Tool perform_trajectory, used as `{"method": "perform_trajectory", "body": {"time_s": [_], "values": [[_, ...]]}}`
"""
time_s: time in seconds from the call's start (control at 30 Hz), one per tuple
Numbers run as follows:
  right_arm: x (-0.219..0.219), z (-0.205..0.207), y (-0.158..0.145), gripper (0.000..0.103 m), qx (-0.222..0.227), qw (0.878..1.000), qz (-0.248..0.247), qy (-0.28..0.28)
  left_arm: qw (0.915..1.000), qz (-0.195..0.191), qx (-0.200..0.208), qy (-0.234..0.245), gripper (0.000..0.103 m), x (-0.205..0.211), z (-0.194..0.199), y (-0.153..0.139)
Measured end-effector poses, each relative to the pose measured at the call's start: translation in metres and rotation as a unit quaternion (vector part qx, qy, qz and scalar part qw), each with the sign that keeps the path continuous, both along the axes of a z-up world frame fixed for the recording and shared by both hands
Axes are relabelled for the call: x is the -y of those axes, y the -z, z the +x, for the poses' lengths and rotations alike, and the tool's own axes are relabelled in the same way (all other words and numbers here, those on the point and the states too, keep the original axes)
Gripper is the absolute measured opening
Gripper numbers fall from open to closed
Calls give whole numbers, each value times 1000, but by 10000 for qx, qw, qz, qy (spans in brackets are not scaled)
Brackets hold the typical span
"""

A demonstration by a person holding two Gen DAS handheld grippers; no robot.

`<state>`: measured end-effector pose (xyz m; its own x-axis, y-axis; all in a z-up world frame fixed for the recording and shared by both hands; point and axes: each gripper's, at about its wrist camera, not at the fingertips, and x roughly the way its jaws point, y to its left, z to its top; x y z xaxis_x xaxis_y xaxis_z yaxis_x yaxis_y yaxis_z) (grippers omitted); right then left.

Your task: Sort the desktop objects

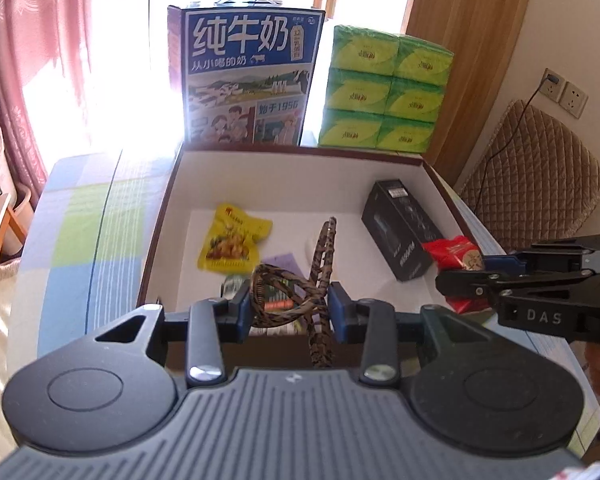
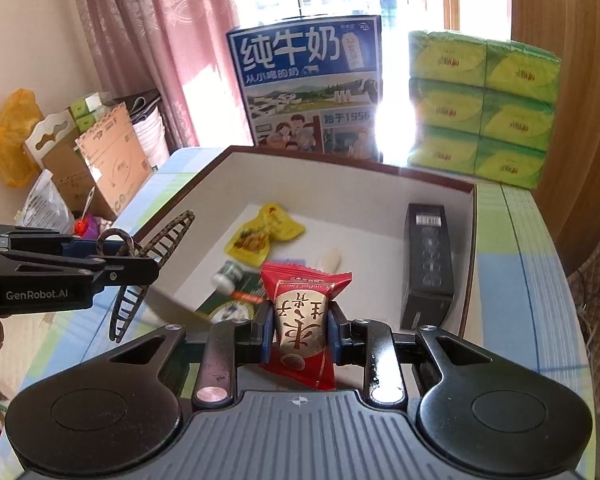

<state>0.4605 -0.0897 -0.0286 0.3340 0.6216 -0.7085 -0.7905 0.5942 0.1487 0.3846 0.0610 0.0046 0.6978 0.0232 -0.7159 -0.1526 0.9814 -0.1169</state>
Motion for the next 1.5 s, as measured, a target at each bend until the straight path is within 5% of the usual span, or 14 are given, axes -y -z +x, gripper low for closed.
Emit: {"method": "perform_trajectory", "body": {"time_s": [0.83,1.5], "values": [[-76,126,49,24,-216,9979,-516,325,9976,304,-482,382,33,-17,171,51],[-92,149,84,24,-364,9952,-848,332,9898,399,-1298,434,33,-32,223,121]]}}
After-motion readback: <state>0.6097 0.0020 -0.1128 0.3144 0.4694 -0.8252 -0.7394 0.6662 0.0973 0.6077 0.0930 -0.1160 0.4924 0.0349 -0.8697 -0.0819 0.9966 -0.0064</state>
